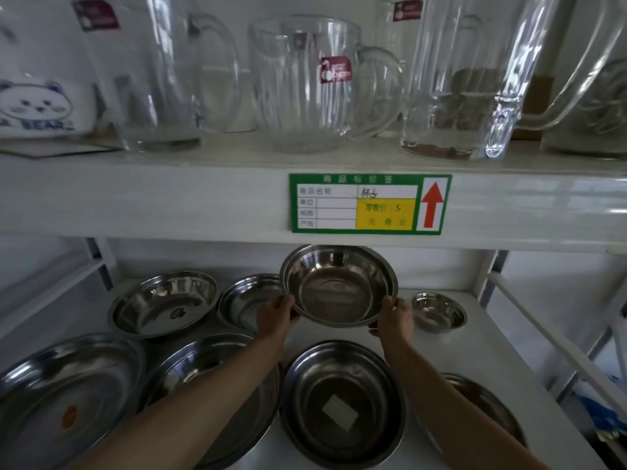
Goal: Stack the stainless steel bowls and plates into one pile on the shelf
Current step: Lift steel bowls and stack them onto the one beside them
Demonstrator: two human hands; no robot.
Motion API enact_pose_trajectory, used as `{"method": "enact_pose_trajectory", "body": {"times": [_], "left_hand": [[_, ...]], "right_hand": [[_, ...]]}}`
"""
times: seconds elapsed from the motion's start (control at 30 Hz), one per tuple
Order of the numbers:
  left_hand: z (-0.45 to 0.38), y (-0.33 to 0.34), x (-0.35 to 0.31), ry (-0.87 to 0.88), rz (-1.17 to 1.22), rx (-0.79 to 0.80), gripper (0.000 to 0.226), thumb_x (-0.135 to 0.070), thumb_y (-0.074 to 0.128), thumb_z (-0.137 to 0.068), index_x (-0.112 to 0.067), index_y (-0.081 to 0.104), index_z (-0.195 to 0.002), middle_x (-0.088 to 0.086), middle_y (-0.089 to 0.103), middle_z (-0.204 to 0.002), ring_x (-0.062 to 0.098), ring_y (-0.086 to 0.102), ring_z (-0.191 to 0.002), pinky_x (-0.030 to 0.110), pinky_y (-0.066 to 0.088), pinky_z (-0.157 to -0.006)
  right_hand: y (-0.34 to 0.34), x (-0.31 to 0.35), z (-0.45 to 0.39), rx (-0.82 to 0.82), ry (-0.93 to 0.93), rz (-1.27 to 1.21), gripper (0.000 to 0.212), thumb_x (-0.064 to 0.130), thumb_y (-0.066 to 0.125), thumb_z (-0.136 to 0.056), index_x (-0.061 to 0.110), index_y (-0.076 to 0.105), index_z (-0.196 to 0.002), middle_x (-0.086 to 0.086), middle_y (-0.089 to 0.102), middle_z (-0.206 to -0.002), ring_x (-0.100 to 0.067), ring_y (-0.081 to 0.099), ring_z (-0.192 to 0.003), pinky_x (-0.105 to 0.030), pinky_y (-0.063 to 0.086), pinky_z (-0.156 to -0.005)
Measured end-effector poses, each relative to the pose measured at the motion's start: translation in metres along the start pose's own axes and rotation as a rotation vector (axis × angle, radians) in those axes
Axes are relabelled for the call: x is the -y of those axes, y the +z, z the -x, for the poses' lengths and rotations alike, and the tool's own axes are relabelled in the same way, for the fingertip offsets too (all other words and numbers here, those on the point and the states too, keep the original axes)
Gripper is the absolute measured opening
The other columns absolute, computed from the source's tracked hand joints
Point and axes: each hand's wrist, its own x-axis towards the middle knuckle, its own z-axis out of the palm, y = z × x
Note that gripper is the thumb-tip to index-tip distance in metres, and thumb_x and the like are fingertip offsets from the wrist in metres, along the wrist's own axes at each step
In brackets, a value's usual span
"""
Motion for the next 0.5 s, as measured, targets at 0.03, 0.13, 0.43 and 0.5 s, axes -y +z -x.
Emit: {"method": "enact_pose_trajectory", "body": {"times": [0.03, 0.13, 0.43, 0.5], "left_hand": [[0.002, -0.006, -0.002, 0.011, 0.002, -0.003, 0.020, -0.008, 0.056, -0.093, -0.011, 0.065, -0.075, 0.012, 0.066, -0.078, 0.019, 0.065, -0.072, 0.036, 0.056, -0.082], [0.015, -0.023, -0.013, 0.040, -0.021, 0.006, 0.022, -0.007, 0.056, -0.092, -0.010, 0.067, -0.073, 0.014, 0.068, -0.077, 0.024, 0.067, -0.072, 0.045, 0.057, -0.086], [0.049, -0.085, -0.033, 0.142, -0.122, -0.021, 0.016, -0.017, 0.054, -0.094, -0.012, 0.066, -0.085, 0.012, 0.073, -0.087, 0.021, 0.072, -0.076, 0.033, 0.059, -0.073], [0.053, -0.102, -0.035, 0.137, -0.170, -0.059, 0.018, -0.021, 0.054, -0.093, -0.011, 0.067, -0.087, 0.015, 0.073, -0.090, 0.027, 0.072, -0.082, 0.042, 0.057, -0.083]], "right_hand": [[0.002, 0.000, 0.004, 0.010, -0.007, 0.007, 0.031, 0.028, 0.038, -0.101, 0.005, 0.056, -0.113, -0.014, 0.062, -0.085, -0.029, 0.065, -0.064, -0.033, 0.056, -0.049], [0.005, 0.004, 0.018, 0.027, -0.020, 0.018, 0.031, 0.030, 0.038, -0.102, 0.006, 0.055, -0.110, -0.014, 0.061, -0.085, -0.032, 0.066, -0.067, -0.037, 0.057, -0.054], [0.029, 0.008, 0.061, 0.040, -0.153, 0.081, 0.042, 0.044, 0.033, -0.099, 0.010, 0.055, -0.087, -0.014, 0.065, -0.075, -0.036, 0.066, -0.072, -0.052, 0.056, -0.073], [0.033, 0.011, 0.076, 0.041, -0.176, 0.074, 0.043, 0.039, 0.033, -0.100, 0.005, 0.056, -0.089, -0.018, 0.065, -0.079, -0.037, 0.064, -0.078, -0.045, 0.051, -0.073]]}}
